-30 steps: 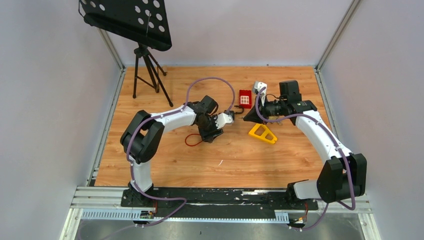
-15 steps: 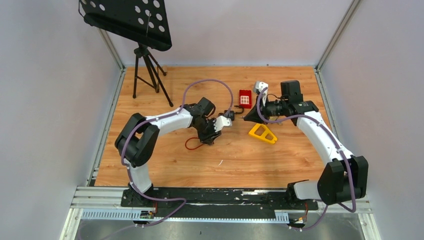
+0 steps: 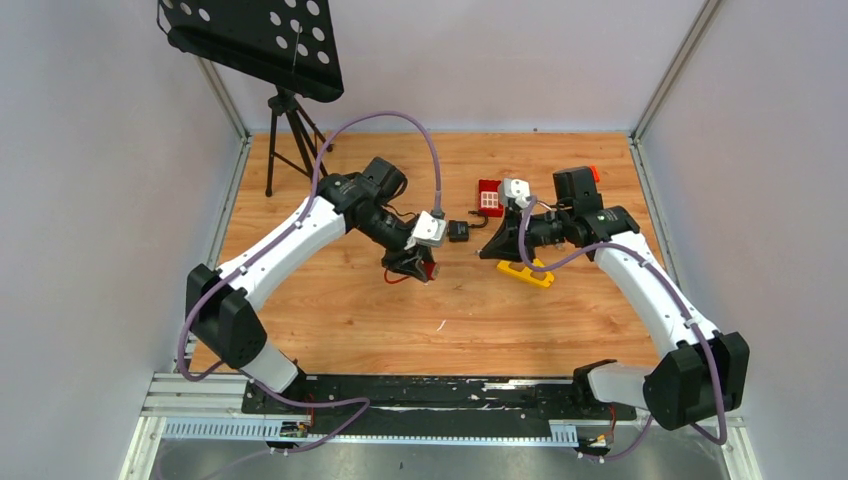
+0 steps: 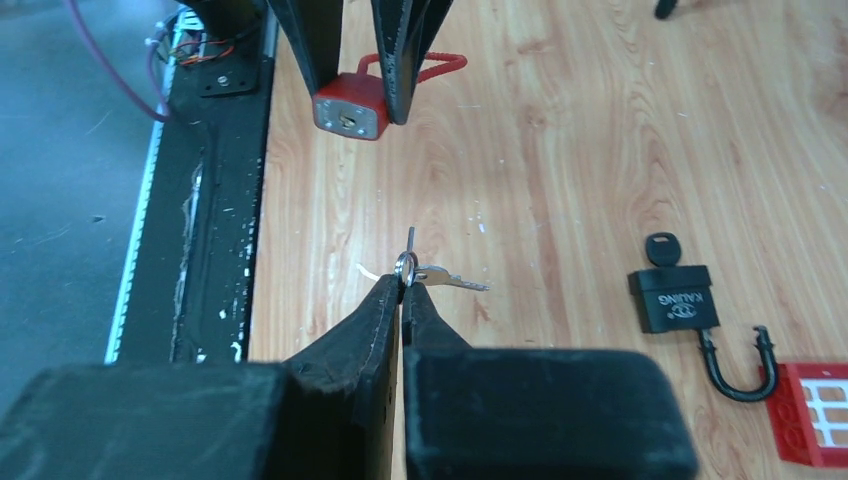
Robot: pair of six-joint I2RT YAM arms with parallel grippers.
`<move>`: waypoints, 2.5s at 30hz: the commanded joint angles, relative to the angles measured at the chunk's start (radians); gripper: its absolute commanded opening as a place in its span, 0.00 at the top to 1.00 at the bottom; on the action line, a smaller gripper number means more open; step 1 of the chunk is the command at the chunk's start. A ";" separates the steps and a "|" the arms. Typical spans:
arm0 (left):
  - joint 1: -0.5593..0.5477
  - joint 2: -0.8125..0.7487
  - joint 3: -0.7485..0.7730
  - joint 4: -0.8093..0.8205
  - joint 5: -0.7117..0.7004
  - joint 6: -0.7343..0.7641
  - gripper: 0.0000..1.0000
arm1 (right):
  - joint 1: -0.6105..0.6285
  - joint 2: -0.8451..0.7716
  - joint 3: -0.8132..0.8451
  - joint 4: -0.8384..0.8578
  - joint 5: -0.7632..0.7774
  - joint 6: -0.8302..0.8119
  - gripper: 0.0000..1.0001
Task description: Unlock with the key
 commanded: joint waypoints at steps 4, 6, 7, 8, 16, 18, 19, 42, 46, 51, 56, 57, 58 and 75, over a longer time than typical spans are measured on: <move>0.001 0.100 0.196 -0.626 0.190 0.499 1.00 | 0.065 -0.012 0.098 -0.167 -0.089 -0.165 1.00; 0.000 0.070 0.147 -0.621 0.195 0.559 1.00 | 0.083 -0.017 0.103 -0.178 -0.090 -0.174 1.00; 0.000 0.053 0.126 -0.587 0.198 0.552 1.00 | 0.091 -0.020 0.104 -0.180 -0.090 -0.177 1.00; 0.000 0.039 0.111 -0.574 0.202 0.549 1.00 | 0.102 -0.022 0.104 -0.180 -0.088 -0.177 1.00; 0.000 -0.080 0.035 -0.426 0.200 0.479 1.00 | 0.215 -0.044 0.104 -0.137 -0.026 -0.142 1.00; -0.001 -0.112 0.004 -0.372 0.197 0.463 1.00 | 0.250 -0.053 0.102 -0.121 0.006 -0.135 1.00; -0.002 -0.125 -0.011 -0.346 0.198 0.451 1.00 | 0.269 -0.056 0.104 -0.116 0.026 -0.134 1.00; -0.007 -0.468 -0.482 0.762 -0.276 -0.139 1.00 | 0.360 0.024 0.041 0.364 0.195 0.466 1.00; -0.008 -0.505 -0.558 0.884 -0.339 -0.195 1.00 | 0.327 0.050 0.041 0.415 0.212 0.553 1.00; -0.008 -0.537 -0.626 0.966 -0.387 -0.222 1.00 | 0.305 0.072 0.067 0.424 0.251 0.602 1.00; -0.010 -0.539 -0.636 0.970 -0.387 -0.236 1.00 | 0.291 0.100 0.084 0.432 0.260 0.653 1.00; -0.012 -0.539 -0.636 0.983 -0.391 -0.239 1.00 | 0.289 0.104 0.083 0.442 0.255 0.667 1.00; -0.013 -0.537 -0.636 0.996 -0.395 -0.243 1.00 | 0.287 0.108 0.083 0.450 0.253 0.677 1.00; -0.029 -0.528 -0.645 0.998 -0.416 -0.238 1.00 | 0.234 0.154 0.072 0.545 0.187 0.806 1.00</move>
